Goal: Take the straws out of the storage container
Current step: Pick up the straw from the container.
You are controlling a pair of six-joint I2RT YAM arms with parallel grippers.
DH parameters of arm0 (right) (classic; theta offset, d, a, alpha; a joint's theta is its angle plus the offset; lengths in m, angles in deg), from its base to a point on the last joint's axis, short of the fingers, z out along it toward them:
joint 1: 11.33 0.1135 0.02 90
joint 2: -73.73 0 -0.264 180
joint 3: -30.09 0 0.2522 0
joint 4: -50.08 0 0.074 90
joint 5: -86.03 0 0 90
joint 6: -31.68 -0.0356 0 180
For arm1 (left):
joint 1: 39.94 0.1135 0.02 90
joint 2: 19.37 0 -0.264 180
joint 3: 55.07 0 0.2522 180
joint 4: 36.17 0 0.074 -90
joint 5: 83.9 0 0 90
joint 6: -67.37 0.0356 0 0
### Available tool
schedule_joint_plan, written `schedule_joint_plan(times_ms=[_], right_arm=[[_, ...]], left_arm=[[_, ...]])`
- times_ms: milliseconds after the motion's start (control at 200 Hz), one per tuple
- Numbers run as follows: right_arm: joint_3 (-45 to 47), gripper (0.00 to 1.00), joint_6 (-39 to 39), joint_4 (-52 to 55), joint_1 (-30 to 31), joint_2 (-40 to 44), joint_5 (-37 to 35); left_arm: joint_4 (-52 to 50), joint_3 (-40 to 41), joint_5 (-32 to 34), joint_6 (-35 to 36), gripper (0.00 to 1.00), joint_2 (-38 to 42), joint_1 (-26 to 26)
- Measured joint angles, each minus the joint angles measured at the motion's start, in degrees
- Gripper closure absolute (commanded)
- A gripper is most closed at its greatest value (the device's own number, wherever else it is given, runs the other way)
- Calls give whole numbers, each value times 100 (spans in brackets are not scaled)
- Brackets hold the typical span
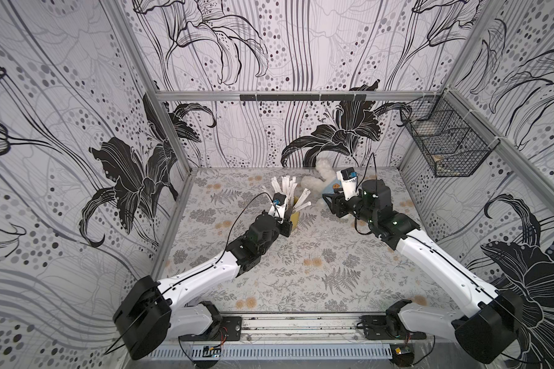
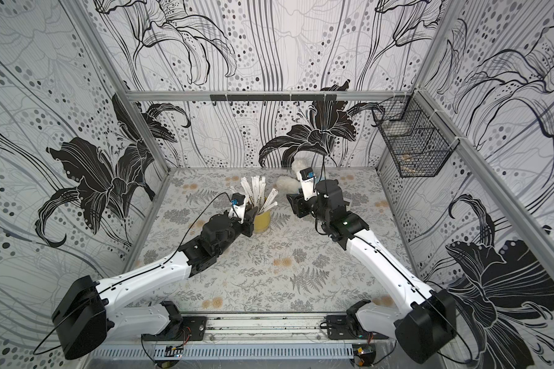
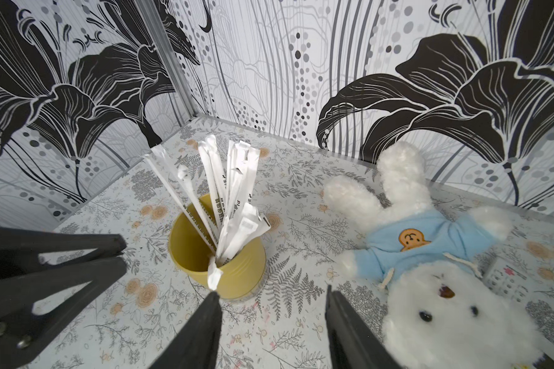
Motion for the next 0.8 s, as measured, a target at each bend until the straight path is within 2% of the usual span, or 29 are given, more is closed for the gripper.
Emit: schedule_joint_plan(times_ms=[90, 321, 601, 801], right_arm=[[-149, 38, -13, -28, 2, -118, 118], [-411, 39, -39, -103, 160, -529, 122], [-601, 39, -17, -94, 251, -752, 46], [-601, 39, 9, -107, 251, -737, 28]], left_arm=[[-20, -247, -4, -7, 72, -249, 251], [-96, -564, -350, -68, 71, -780, 826], [-155, -855, -835, -55, 71, -1244, 942], [-205, -1036, -944, 52, 72, -1401, 960]])
